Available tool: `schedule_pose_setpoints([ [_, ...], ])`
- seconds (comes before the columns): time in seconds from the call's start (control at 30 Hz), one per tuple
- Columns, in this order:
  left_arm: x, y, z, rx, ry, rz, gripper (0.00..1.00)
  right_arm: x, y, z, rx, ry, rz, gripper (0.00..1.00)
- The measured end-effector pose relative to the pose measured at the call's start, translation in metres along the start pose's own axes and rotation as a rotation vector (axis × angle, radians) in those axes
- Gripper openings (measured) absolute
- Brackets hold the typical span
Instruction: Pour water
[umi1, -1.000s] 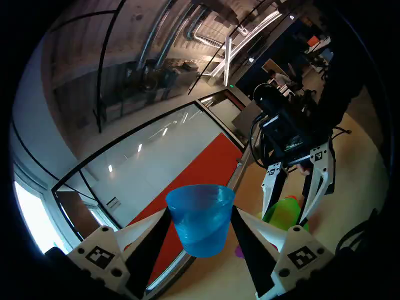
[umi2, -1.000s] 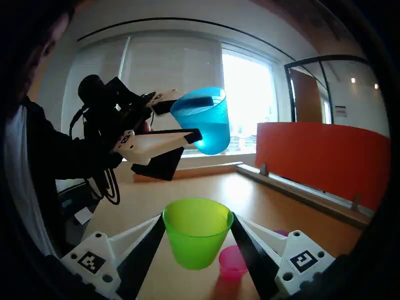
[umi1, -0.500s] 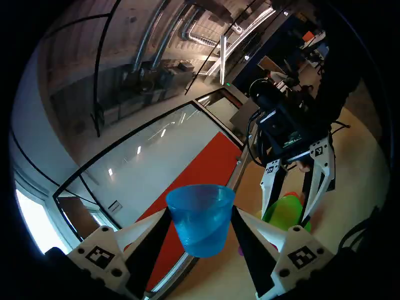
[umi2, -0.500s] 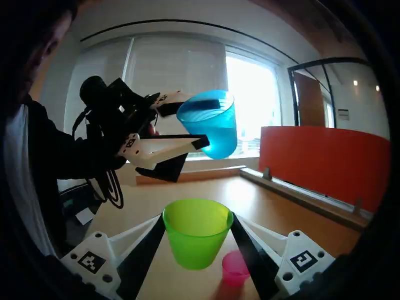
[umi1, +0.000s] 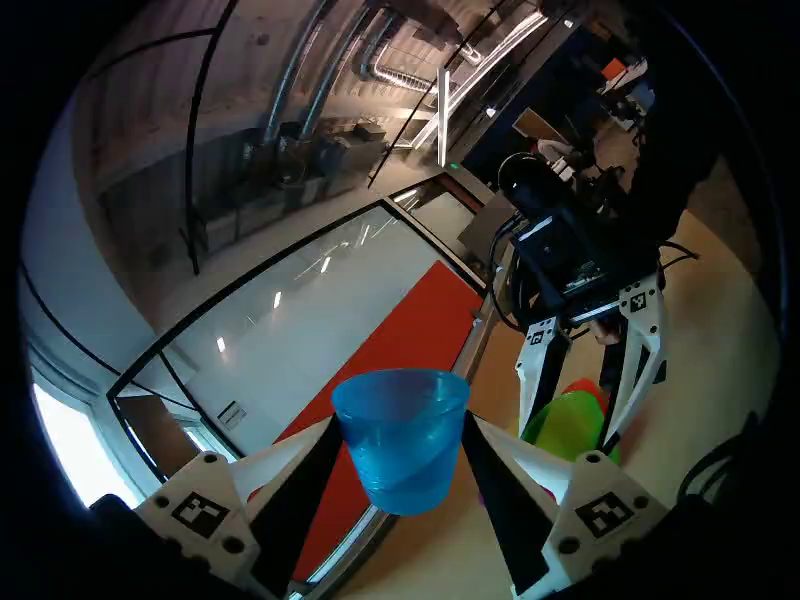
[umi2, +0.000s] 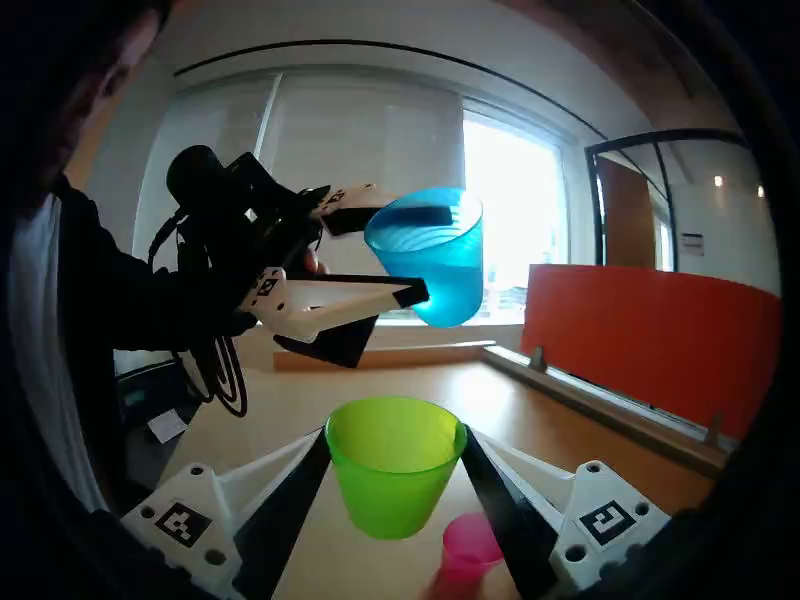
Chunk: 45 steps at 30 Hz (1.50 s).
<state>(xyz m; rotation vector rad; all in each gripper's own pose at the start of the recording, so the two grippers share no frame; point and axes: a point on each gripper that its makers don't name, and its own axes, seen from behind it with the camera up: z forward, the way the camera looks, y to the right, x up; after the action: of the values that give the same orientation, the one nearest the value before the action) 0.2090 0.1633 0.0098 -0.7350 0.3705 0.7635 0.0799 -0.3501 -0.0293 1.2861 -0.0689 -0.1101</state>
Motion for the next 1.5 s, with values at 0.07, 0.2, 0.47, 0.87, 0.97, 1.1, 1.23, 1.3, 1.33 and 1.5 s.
schedule_pose_setpoints([
  [0.07, 0.0, 0.0, 0.0, -0.001, -0.001, 0.004, 0.83, 0.0, 0.0, 0.001, 0.002, 0.004, -0.001, 0.93],
  [0.2, 0.0, -0.001, -0.002, -0.001, -0.002, 0.013, 0.83, 0.003, -0.001, 0.002, 0.006, 0.011, -0.006, 0.93],
  [0.47, 0.0, -0.003, -0.003, 0.005, -0.003, 0.024, 0.83, 0.009, -0.002, 0.003, 0.01, 0.023, -0.014, 0.93],
  [0.87, 0.003, -0.003, -0.005, 0.005, 0.002, 0.042, 0.83, 0.014, -0.004, 0.003, 0.013, 0.027, -0.023, 0.93],
  [0.97, 0.003, -0.003, -0.005, 0.005, 0.001, 0.056, 0.83, 0.013, -0.004, 0.002, 0.013, 0.026, -0.027, 0.93],
  [1.1, 0.003, -0.002, -0.004, 0.003, 0.0, 0.069, 0.83, 0.014, -0.003, 0.002, 0.014, 0.028, -0.028, 0.93],
  [1.23, 0.002, -0.001, -0.003, -0.001, -0.001, 0.077, 0.83, 0.015, -0.004, 0.002, 0.016, 0.029, -0.029, 0.93],
  [1.3, 0.002, 0.0, -0.002, -0.004, -0.002, 0.086, 0.83, 0.016, -0.005, 0.002, 0.017, 0.027, -0.031, 0.93],
  [1.33, 0.002, 0.0, -0.002, -0.004, -0.002, 0.092, 0.83, 0.016, -0.005, 0.002, 0.017, 0.026, -0.032, 0.93],
  [1.5, 0.002, 0.0, 0.0, -0.004, -0.003, 0.119, 0.83, 0.015, -0.004, 0.002, 0.015, 0.023, -0.034, 0.93],
])
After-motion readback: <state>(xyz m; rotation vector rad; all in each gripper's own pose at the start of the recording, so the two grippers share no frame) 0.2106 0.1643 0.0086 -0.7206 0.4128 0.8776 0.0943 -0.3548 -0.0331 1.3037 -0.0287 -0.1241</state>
